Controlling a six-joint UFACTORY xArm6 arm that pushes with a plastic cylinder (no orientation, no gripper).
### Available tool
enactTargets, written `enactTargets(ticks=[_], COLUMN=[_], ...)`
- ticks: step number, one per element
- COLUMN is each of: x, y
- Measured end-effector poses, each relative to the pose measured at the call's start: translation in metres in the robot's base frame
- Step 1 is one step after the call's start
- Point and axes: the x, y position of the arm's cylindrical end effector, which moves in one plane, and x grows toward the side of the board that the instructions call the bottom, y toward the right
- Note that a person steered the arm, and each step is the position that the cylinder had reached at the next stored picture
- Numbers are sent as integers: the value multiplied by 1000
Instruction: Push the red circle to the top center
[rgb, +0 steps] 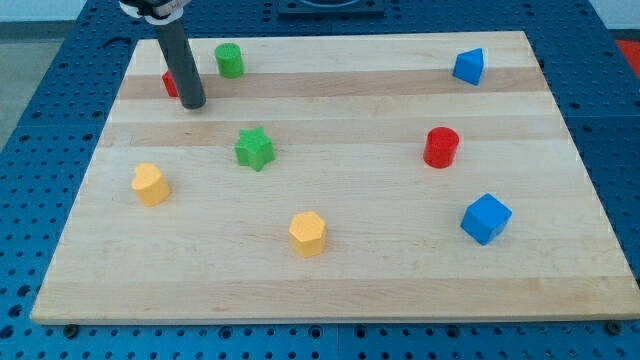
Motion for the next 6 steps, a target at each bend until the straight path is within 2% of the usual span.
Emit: enactTargets(ticks=[3,5,6], x=[-1,-1,-8], y=[25,99,180])
